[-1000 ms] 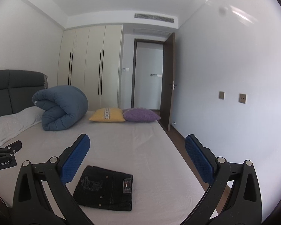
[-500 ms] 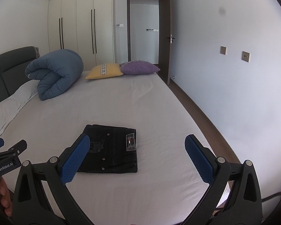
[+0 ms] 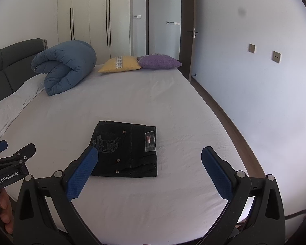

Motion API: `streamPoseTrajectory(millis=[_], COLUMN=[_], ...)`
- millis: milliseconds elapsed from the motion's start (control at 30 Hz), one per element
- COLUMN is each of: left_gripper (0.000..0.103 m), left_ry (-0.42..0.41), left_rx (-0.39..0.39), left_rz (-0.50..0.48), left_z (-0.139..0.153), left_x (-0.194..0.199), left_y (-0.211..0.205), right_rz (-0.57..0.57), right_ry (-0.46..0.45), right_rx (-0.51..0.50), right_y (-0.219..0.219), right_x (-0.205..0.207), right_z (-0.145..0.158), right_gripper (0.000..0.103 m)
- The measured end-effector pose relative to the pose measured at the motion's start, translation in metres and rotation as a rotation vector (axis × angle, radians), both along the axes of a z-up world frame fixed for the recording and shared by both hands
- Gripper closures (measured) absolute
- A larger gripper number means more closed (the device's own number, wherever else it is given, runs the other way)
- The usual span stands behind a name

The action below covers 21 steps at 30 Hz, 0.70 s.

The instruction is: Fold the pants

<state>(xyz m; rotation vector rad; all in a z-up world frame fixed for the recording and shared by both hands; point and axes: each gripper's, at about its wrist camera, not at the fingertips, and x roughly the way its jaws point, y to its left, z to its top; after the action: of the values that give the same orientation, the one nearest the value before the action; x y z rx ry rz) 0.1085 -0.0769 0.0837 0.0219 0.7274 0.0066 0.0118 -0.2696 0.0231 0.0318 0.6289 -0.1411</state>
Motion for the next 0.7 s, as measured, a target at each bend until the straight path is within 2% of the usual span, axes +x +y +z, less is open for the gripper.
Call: streamPoseTrajectory(millis=[333, 700], left_gripper=[0.0, 0.0], left_ry=[0.043, 0.056], left_rx=[-0.011, 0.0], left_rz=[-0.01, -0.02], left_z=[-0.014, -0.019], left_x=[0.002, 0.004], left_y=[-0.005, -0.009], right_rz=[0.009, 0.009], right_ry=[0.057, 0.092], right_rx=[0.003, 0.005], right_y=[0.01, 0.016], right_x=[0.012, 0.023], right_z=[-0.027, -0.042], right_gripper=[0.0, 0.0])
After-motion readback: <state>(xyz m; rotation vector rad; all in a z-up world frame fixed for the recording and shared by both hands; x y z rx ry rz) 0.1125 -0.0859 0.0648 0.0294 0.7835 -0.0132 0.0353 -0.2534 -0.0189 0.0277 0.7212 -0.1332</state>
